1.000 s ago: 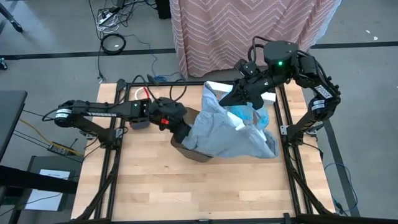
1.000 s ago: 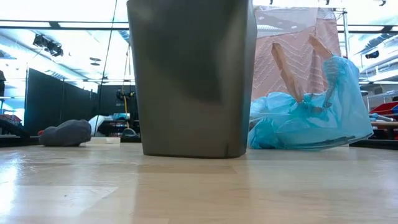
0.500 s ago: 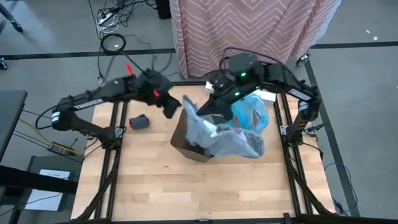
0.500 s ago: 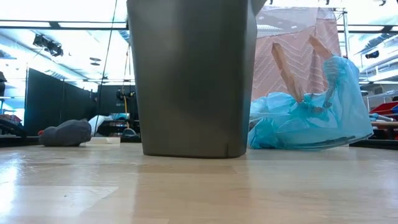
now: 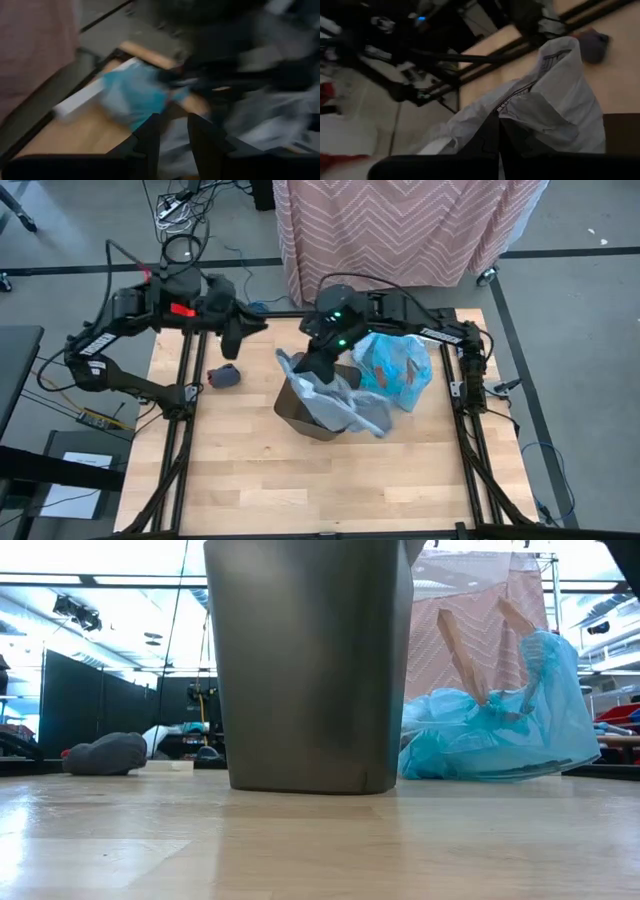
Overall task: Place trash/remove bag and relplace
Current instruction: Put the gray trash bag into the black trash bin
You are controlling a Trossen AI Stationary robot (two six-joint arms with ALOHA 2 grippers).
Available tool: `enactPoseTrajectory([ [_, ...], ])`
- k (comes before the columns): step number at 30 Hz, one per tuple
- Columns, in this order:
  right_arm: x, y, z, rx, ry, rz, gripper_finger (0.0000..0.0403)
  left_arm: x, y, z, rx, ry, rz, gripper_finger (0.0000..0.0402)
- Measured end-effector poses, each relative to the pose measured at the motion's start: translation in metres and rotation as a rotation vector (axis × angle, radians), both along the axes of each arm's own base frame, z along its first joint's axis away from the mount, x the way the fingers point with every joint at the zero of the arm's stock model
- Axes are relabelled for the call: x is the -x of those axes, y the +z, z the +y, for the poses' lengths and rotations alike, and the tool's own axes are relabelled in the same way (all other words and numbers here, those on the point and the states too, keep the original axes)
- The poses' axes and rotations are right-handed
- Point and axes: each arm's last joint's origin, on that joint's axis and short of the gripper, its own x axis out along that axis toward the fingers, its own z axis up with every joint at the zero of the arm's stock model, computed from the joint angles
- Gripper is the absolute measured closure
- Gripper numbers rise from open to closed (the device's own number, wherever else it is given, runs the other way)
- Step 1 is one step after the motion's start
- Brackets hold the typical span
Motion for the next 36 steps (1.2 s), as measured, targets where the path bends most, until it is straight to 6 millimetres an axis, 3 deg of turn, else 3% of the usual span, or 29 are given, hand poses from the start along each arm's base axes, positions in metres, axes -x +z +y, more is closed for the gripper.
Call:
enactPoseTrajectory([
  [5,-0.013,-0.009,-0.026,-0.008,-0.052,-0.029,0.0403,-0.016,-0.001,-0.017,-0.040,-0.104,-0.023,0.0294],
  [9,-0.008,0.003,-0.040,0.012,-0.077,-0.117,0.0403,-0.027,-0.012,-0.021,-0.086,-0.059,0.059,0.0294],
  [14,0.007,0.022,-0.045,0.031,-0.091,-0.187,0.0403,-0.028,-0.011,-0.019,-0.137,-0.010,0.059,0.0294],
  [23,0.001,0.012,-0.046,0.121,-0.035,-0.172,0.0399,-0.033,-0.009,-0.018,-0.181,-0.004,0.041,0.0294],
  [29,0.001,0.013,-0.047,0.180,-0.022,-0.190,0.0359,-0.031,-0.007,-0.019,-0.206,-0.052,0.047,0.0294],
  [36,0.003,0.011,-0.055,0.247,-0.042,-0.179,0.0281,-0.038,-0.011,-0.026,-0.182,-0.126,0.055,0.0294],
])
